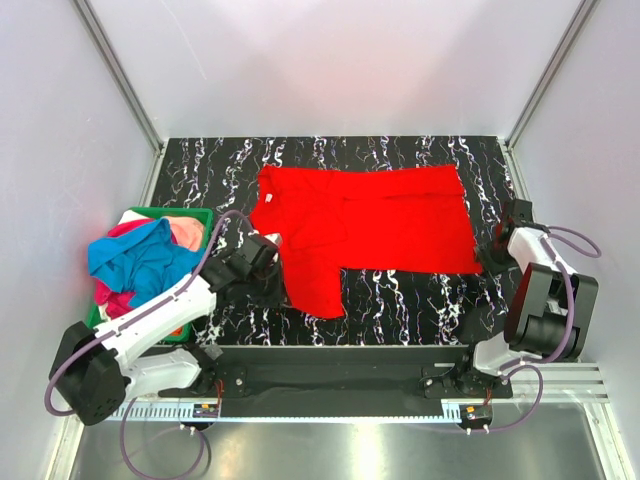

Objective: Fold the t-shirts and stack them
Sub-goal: Fold the tshirt

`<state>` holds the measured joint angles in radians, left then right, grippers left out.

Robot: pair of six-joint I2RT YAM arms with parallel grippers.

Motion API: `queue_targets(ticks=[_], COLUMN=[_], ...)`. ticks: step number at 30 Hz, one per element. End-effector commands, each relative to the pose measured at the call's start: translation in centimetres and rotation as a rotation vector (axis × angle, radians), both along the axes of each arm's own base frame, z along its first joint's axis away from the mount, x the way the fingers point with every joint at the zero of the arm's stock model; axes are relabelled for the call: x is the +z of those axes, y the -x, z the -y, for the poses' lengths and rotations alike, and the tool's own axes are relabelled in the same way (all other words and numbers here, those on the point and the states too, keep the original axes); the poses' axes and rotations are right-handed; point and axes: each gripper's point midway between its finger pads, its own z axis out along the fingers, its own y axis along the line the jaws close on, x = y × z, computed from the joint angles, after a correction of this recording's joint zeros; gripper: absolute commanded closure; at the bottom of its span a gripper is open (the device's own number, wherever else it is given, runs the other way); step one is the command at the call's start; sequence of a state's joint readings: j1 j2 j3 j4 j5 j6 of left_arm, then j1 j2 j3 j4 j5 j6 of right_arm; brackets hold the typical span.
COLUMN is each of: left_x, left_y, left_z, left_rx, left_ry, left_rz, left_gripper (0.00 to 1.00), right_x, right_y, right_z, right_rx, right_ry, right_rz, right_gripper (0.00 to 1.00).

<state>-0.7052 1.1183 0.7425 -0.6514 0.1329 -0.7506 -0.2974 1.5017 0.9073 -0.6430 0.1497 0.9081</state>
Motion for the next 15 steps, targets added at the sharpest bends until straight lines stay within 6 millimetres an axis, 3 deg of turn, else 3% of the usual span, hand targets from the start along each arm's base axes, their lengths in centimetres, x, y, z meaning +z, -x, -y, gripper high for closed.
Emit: queue_targets(ticks=[1,9,15], left_x=[3.2,3.7,4.0], left_y=[-0.8,-0.8,-0.8], left_z=[1.3,1.3,1.4], left_rx=[-0.038,-0.044,-0.043], left_ry=[0.08,0.097,0.104], left_rz=[0.083,0.097,0.103], left_gripper=[1.0,1.0,1.0], right_x=[-0.4,-2.0,-2.6], right_y=[-0.7,0.1,-0.8], right_z=[0.0,0.2,0.8], right_rx=[-0.001,-0.038,-0.035], right_ry=[-0.004,-0.002,0.018], right_rz=[0.025,-0.016,-0.005], right_gripper=[0.54,0.53,0.54])
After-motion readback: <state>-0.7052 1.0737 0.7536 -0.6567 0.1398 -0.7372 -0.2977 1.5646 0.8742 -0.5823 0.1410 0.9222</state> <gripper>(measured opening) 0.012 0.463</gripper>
